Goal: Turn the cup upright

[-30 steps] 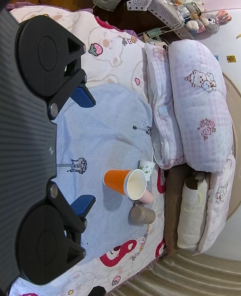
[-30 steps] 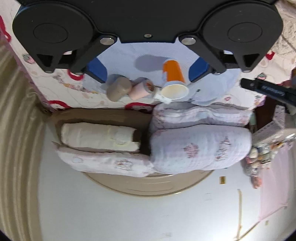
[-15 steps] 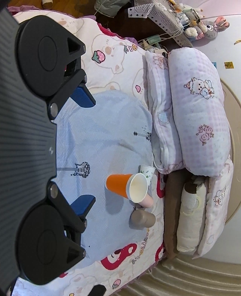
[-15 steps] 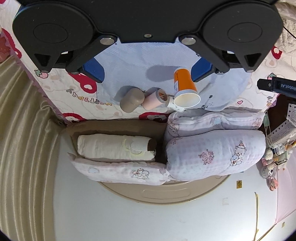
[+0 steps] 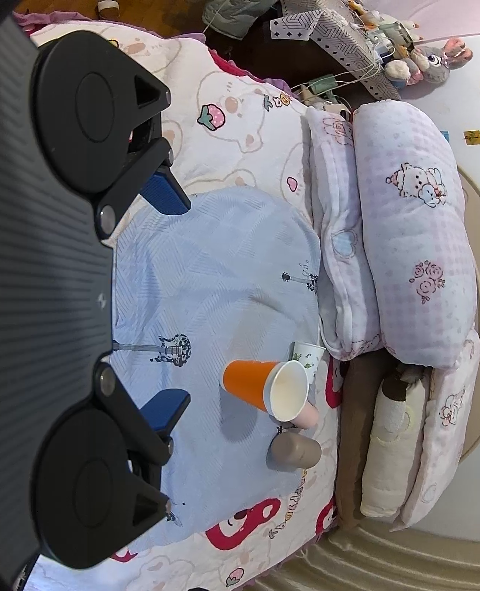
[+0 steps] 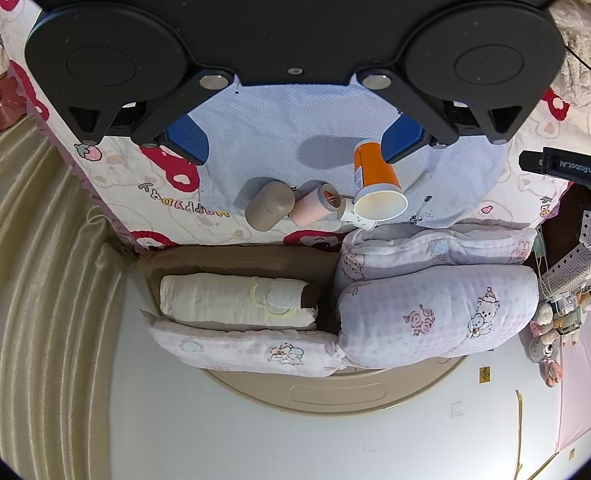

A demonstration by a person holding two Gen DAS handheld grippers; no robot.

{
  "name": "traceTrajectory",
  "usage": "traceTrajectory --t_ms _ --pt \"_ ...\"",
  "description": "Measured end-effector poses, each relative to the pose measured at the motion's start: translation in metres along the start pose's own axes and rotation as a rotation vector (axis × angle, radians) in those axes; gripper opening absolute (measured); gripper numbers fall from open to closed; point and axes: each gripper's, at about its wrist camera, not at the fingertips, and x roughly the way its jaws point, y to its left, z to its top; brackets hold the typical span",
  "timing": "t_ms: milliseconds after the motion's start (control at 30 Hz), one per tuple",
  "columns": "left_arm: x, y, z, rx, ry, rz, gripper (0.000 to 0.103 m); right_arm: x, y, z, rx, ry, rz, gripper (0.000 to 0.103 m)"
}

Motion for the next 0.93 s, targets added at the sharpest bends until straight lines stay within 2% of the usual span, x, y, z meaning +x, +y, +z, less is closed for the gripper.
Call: traceTrajectory --t_ms 933 --pt "0.0021 0.0008 0.0031 0.008 0.013 0.006 0.102 -0.0017 0.0001 -0.0016 0.007 0.009 -0.020 0.101"
